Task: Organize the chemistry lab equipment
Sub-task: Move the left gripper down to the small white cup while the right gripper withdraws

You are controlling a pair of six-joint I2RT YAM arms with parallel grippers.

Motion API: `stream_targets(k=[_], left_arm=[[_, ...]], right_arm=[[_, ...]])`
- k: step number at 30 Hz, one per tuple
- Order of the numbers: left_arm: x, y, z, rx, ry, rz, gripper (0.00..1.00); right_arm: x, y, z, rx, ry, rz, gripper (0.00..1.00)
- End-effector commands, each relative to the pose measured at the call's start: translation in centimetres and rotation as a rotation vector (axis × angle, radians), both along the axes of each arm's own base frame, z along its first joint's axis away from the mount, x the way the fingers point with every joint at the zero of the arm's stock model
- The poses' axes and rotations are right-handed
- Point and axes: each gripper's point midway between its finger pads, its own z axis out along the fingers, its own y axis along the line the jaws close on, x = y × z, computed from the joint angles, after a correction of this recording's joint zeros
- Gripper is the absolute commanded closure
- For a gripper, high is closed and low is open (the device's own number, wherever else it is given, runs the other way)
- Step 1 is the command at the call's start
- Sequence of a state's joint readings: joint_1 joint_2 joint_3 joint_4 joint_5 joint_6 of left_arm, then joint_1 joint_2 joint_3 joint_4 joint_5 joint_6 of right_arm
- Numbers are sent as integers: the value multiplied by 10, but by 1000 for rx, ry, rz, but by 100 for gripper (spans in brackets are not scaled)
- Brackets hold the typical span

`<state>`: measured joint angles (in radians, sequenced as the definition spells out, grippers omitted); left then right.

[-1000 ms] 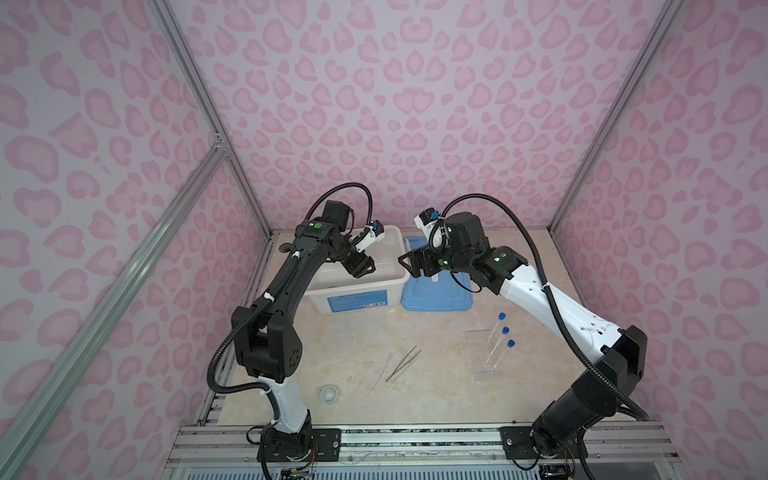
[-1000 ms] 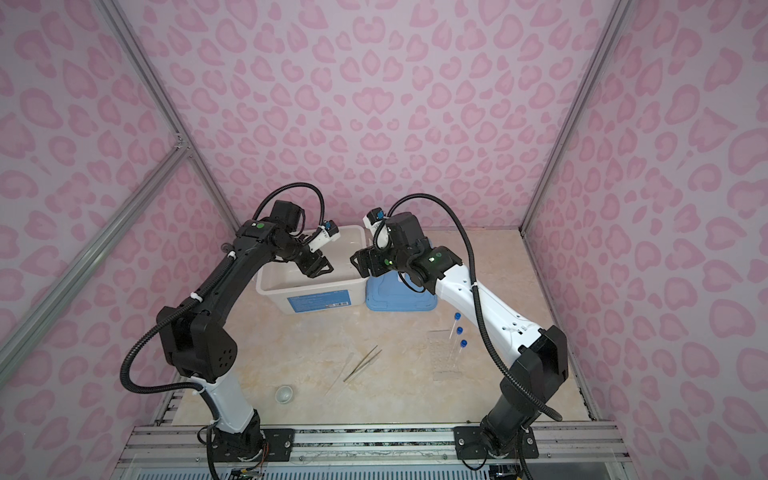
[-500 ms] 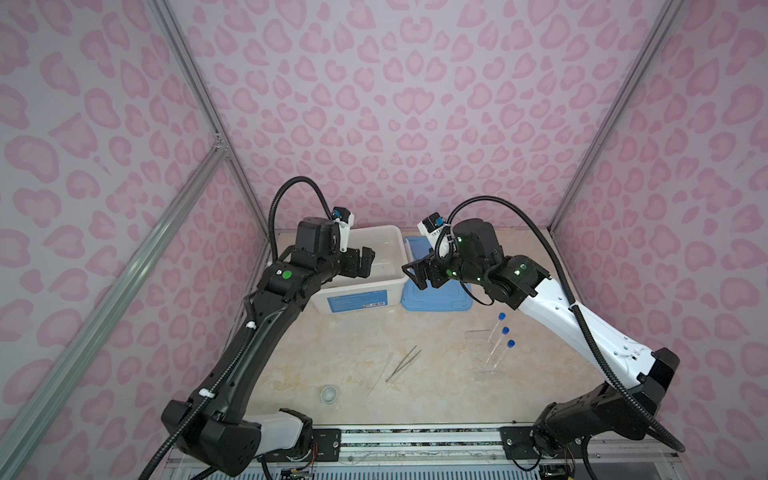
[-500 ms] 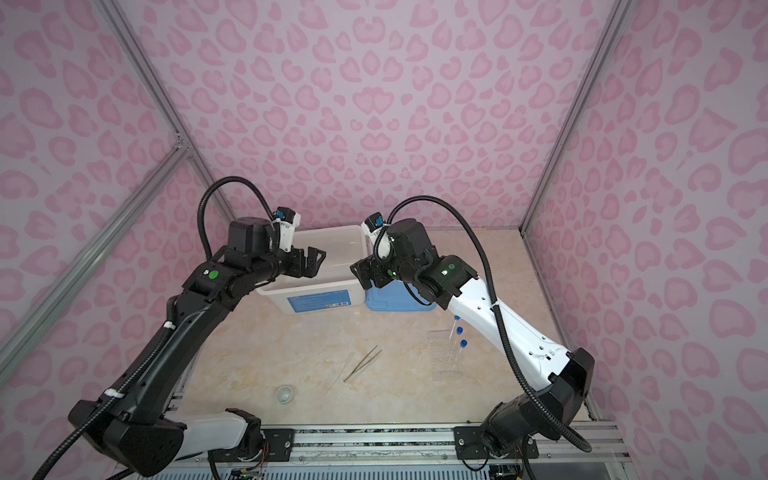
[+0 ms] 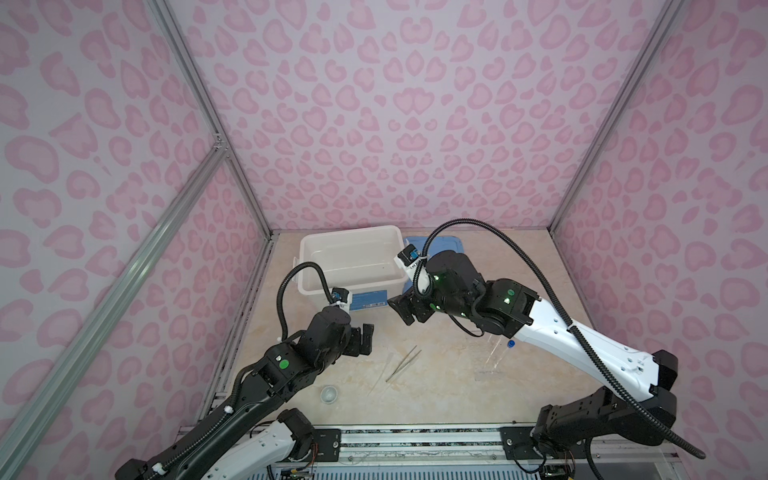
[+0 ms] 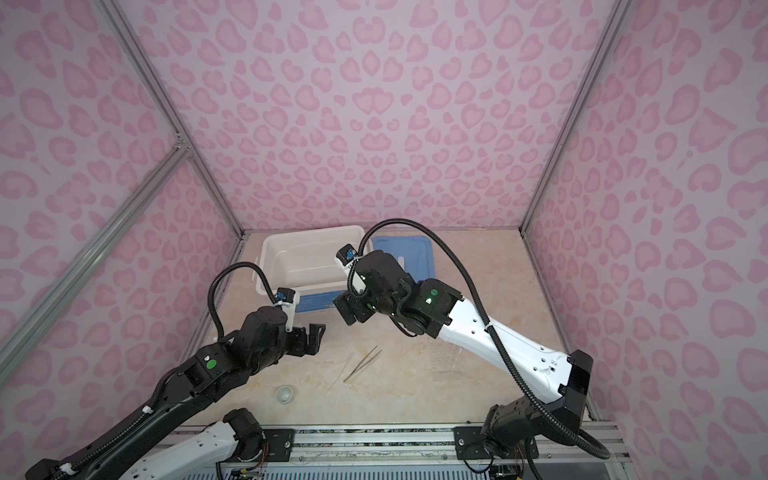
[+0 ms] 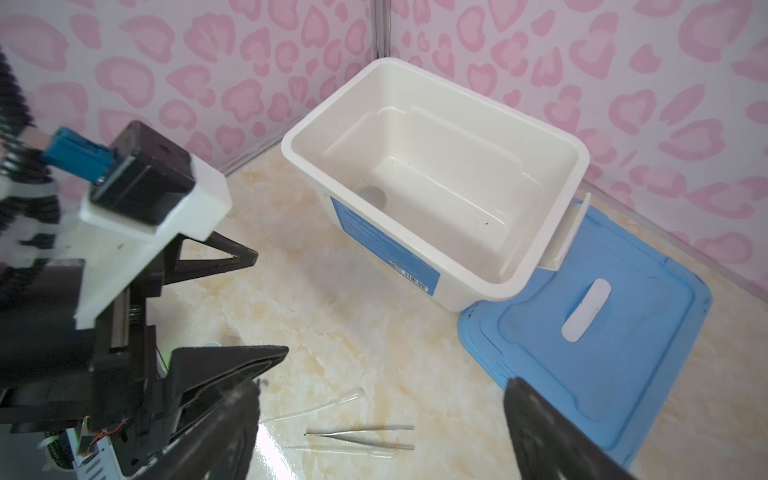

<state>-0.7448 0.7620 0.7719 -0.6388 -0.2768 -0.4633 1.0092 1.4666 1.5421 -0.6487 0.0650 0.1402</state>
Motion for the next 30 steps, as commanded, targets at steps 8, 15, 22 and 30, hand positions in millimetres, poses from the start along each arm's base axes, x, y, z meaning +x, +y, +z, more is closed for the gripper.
stream_targets(k=[8,15,22,30], left_arm=[[-33,12,-46,-53,81,51,2],[-45,12,-64,10,99,60,4],[-60,12,-84,8,185,66,5],[-70,45,-94,214,211,231,6]], right_arm=[[-4,28,-42,-146,-38,9,9],[-5,20,-43,-152,-57,6,10],[-9,10,-41,-124,-76,-7,10],[-11,4,-35,-95,-106,14,9]])
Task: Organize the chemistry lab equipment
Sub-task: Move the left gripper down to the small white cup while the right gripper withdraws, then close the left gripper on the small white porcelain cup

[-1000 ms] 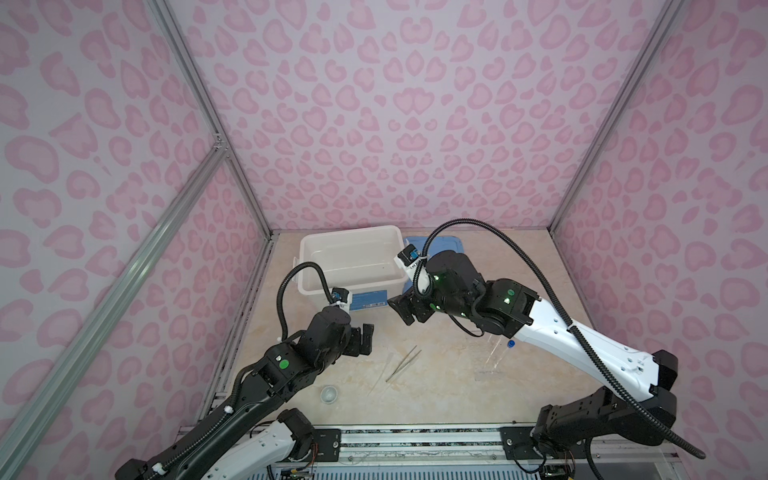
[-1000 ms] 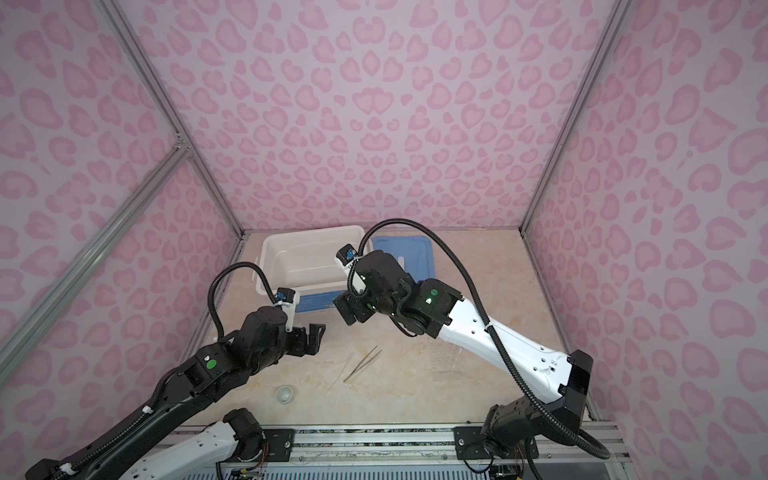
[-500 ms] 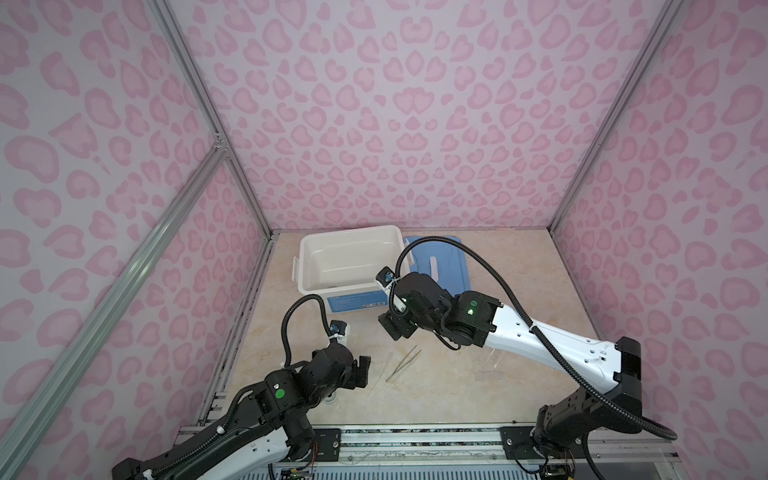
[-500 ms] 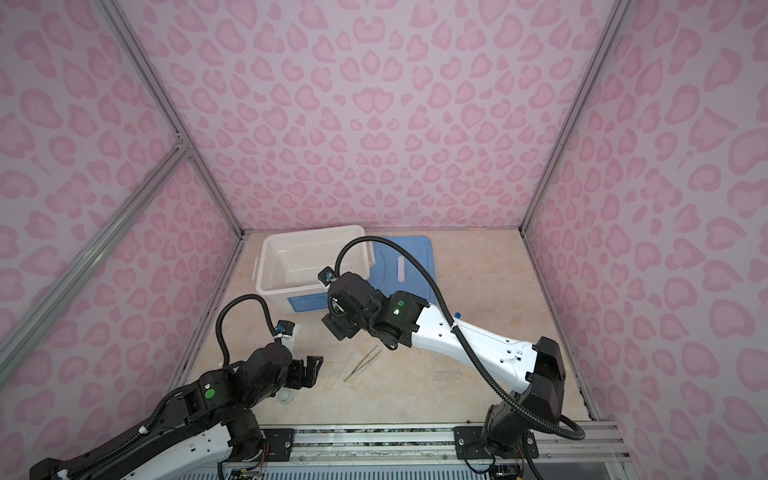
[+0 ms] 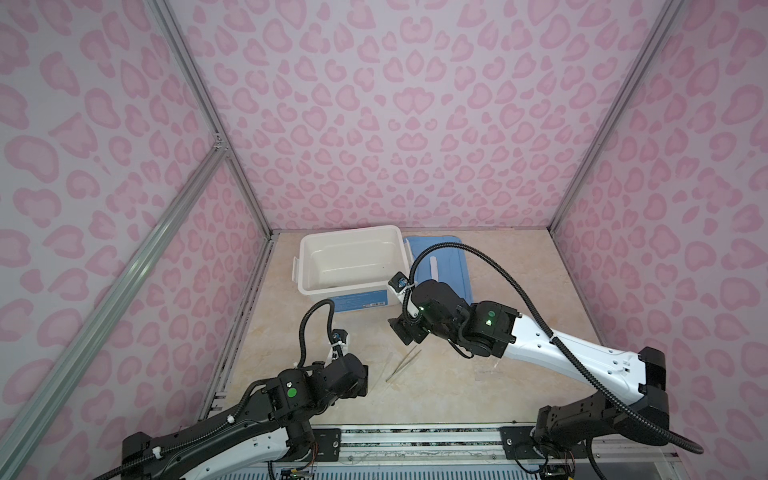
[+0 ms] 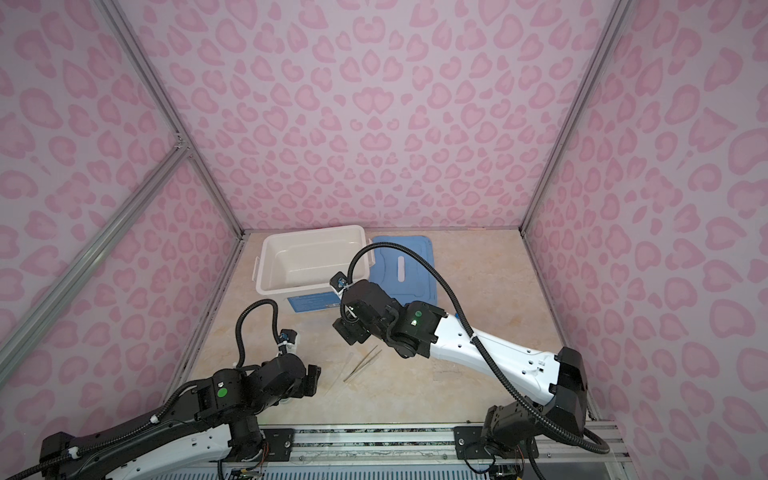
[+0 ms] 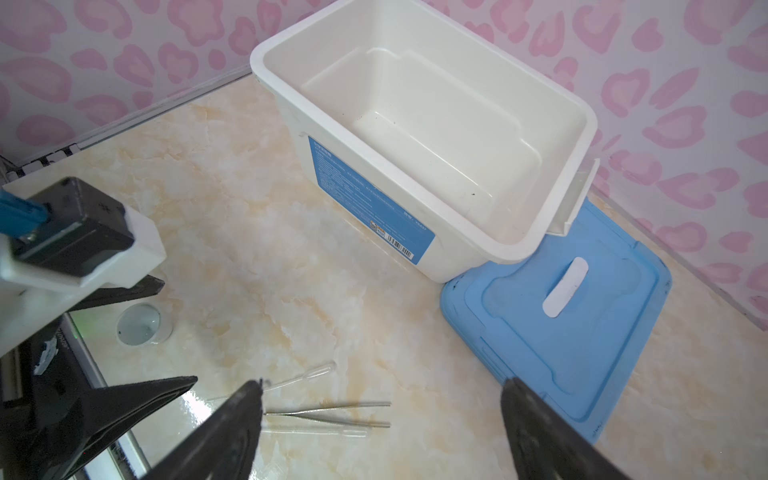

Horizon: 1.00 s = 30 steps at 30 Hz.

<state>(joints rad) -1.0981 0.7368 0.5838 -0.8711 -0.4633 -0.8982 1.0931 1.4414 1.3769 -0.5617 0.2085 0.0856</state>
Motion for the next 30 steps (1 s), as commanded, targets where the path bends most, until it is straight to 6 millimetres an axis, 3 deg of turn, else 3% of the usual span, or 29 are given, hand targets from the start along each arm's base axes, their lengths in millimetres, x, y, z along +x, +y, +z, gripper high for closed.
stream_targets(k=[1,3,8,15,25,30], left_arm=[[-2,35,-2,142,-5,167,6],[-6,47,-5,189,12,230,5],[-11,46,-9,84,21,244,5],[-22,55,-30,163,117,328,1],[-29,44,-60,45,241,364,2],[-28,41,-67,49,271,368,9]], right_arm=[[2,5,6,28,-23,18,9],[1,6,5,34,-19,32,9],[1,8,-3,59,-4,62,9],[0,5,-15,97,23,97,9],[1,-10,-23,127,43,127,9],[-3,-12,-34,128,87,146,5]])
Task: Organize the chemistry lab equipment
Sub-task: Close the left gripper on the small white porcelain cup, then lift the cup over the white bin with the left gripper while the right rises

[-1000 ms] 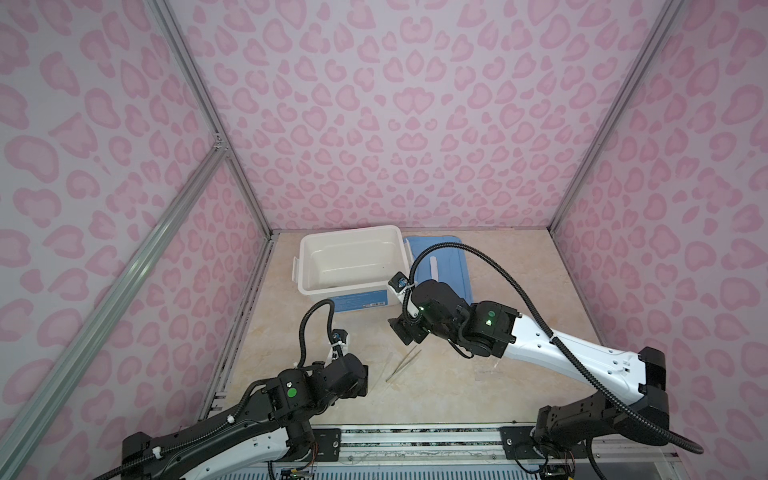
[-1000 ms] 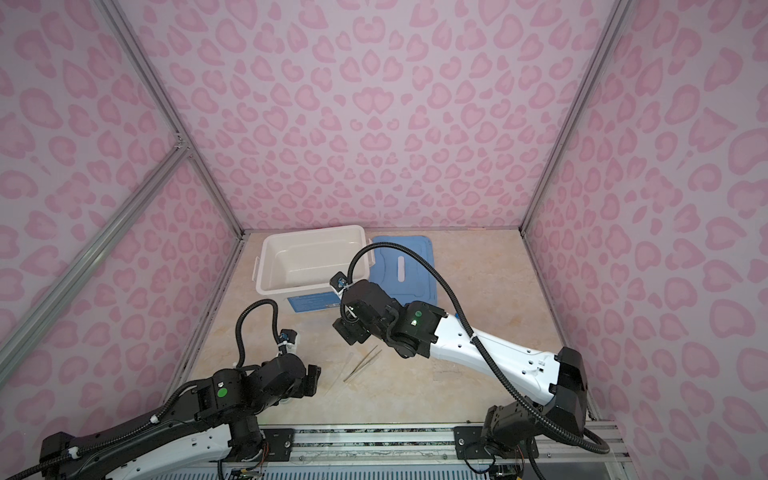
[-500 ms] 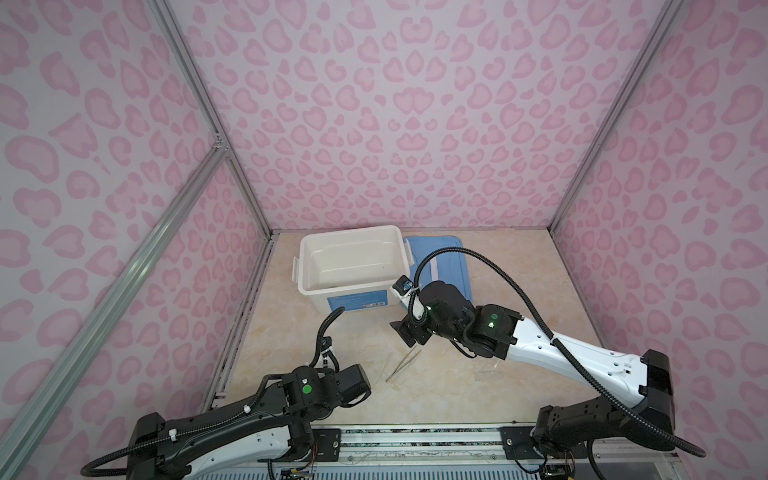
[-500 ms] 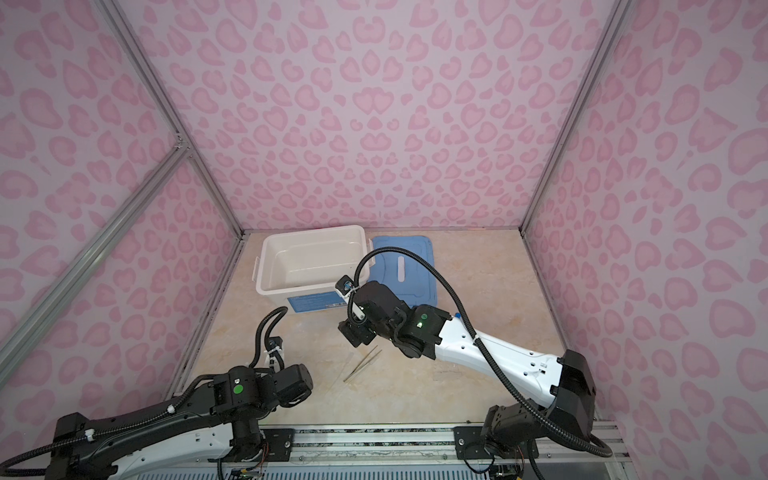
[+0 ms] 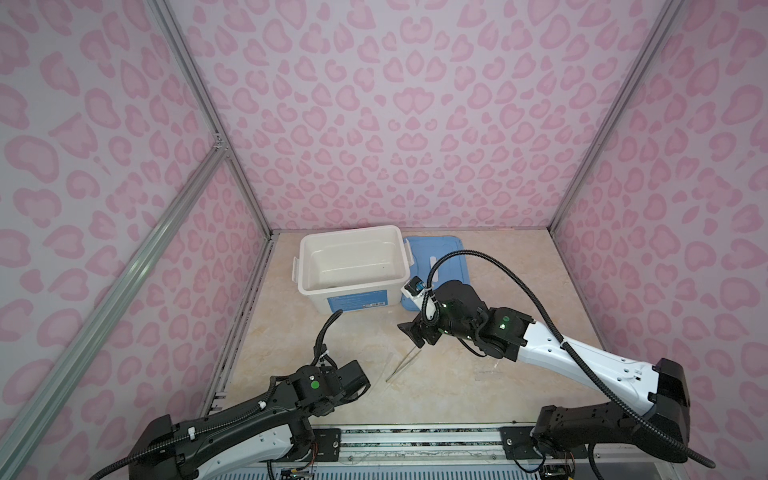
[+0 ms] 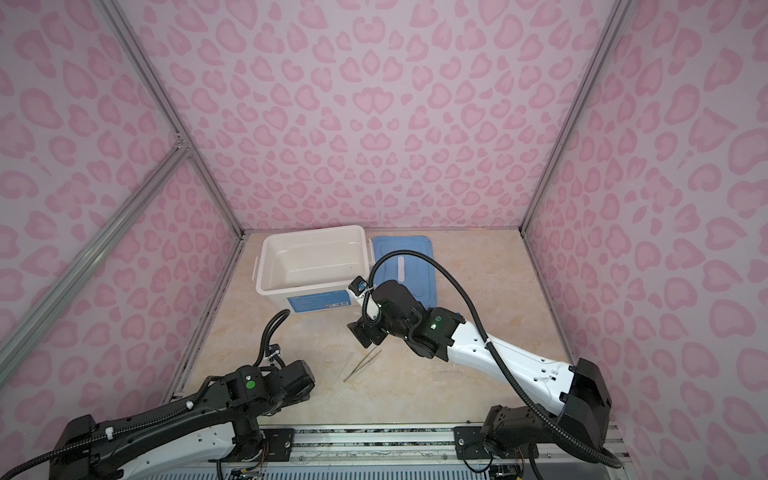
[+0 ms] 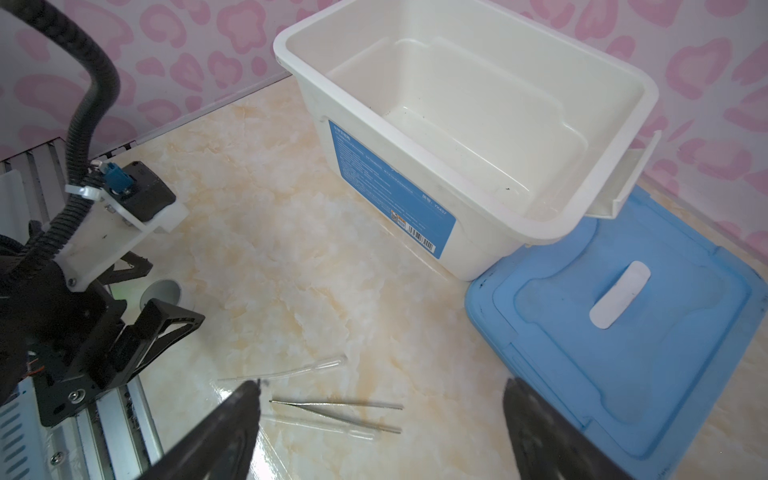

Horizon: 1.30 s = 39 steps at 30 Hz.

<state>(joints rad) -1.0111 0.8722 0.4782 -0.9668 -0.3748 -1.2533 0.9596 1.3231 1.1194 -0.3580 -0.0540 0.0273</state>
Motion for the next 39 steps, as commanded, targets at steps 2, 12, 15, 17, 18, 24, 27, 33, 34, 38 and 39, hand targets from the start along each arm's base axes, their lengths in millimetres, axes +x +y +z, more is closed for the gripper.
stream_targets(k=[2,12,15,17,18,24,27,33,34,38,39], left_arm=[[1,-6,-3,-29,13,-1,13],[-1,-2,-14,-3,66,6,32],[0,-4,-15,18,84,-6,36],[0,-4,-16,34,92,-11,37],[0,-3,-16,40,96,-14,38],[1,-6,-17,40,101,-23,44],[1,-6,-17,45,104,-26,49],[2,-8,-16,48,106,-35,54],[2,-8,-16,47,105,-37,55],[6,-6,-9,61,84,-46,56],[7,-7,-5,61,75,-50,57]], right_arm=[[-8,7,-7,7,43,48,2],[-16,10,-15,6,90,74,2],[-16,9,-17,5,96,69,2],[-16,9,-18,3,98,67,2],[-17,9,-18,3,99,65,2],[-16,8,-17,2,91,58,2],[-16,9,-19,-3,90,60,2],[-17,9,-17,-2,85,58,2],[-17,10,-17,-1,86,58,2],[-20,14,-17,15,93,66,2],[-20,14,-17,18,96,65,2]])
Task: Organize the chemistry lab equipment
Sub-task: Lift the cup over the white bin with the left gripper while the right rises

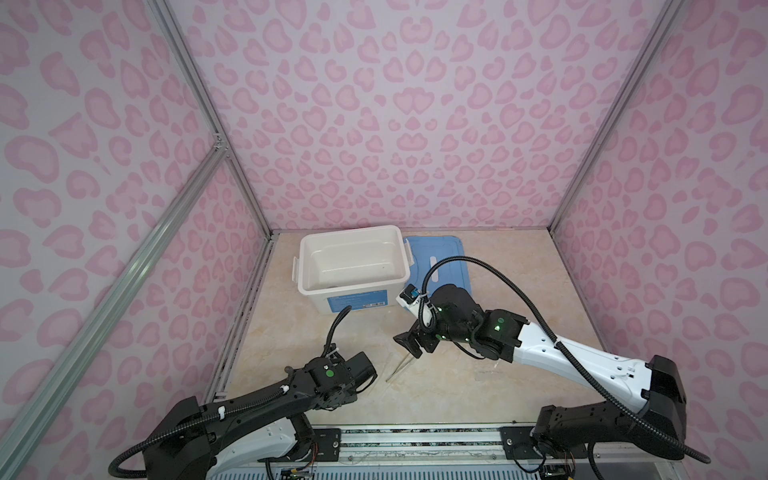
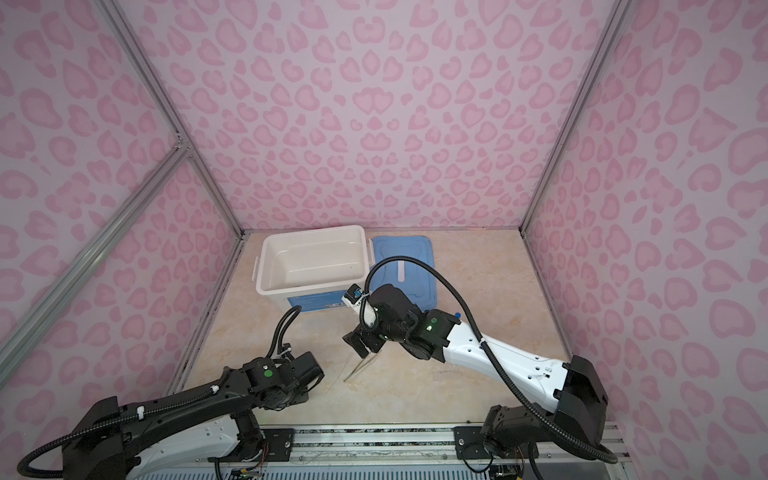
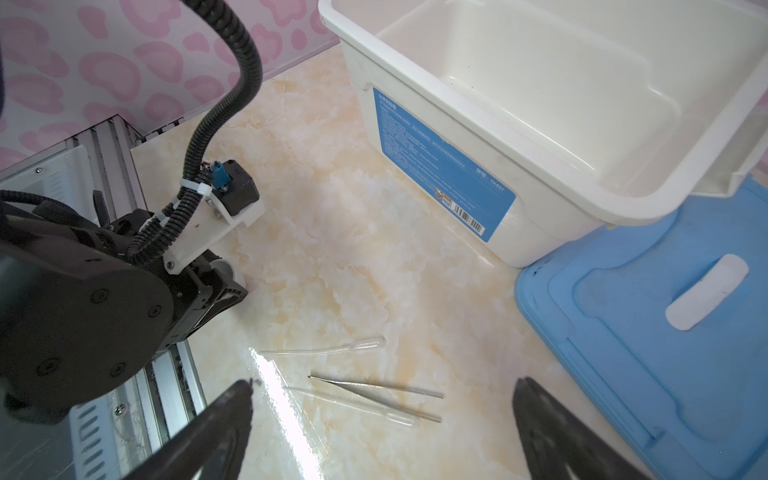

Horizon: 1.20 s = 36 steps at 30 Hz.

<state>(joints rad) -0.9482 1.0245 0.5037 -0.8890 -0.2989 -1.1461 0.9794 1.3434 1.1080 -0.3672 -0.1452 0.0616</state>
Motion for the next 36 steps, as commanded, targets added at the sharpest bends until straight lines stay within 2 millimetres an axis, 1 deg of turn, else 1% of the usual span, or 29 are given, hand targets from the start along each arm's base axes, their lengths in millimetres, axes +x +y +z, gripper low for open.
stream_targets(k=[1,3,6,9,11,13,16,21,23,24,25,27,31,34,35,36], left_arm=[[6,4,12,23,-38,-13,57],[10,2,22,13,-60,-24,59],[17,0,44,4,-92,-41,59],[28,-2,72,2,-129,-62,60],[39,-3,93,-4,-158,-78,60],[55,-7,116,-25,-201,-97,60],[80,-7,148,-36,-246,-109,60],[130,-13,209,-35,-343,-136,60],[149,-12,224,-33,-367,-137,60],[160,-12,238,-46,-389,-133,60],[169,-11,243,-43,-395,-134,60],[191,-3,253,-29,-415,-112,60],[230,9,264,-45,-432,-69,60],[258,21,265,-47,-429,-39,60],[268,24,263,-54,-421,-29,60],[277,26,261,-62,-422,-24,60]], right_arm=[[0,2,-2,9,7,-8,2],[0,3,0,18,7,-9,2],[1,5,5,42,-3,-9,2],[9,9,15,89,-29,-40,2],[16,12,26,137,-29,-73,2],[23,13,37,178,-28,-96,2],[33,13,52,218,-41,-120,2],[52,7,70,234,-59,-167,2],[59,5,78,244,-66,-181,2],[64,4,81,248,-70,-190,2],[68,3,85,255,-71,-198,2],[80,1,90,256,-72,-221,2],[102,3,95,250,-65,-249,2],[118,10,96,262,-59,-248,2],[124,12,93,261,-49,-252,2],[131,15,101,277,-53,-251,2]])
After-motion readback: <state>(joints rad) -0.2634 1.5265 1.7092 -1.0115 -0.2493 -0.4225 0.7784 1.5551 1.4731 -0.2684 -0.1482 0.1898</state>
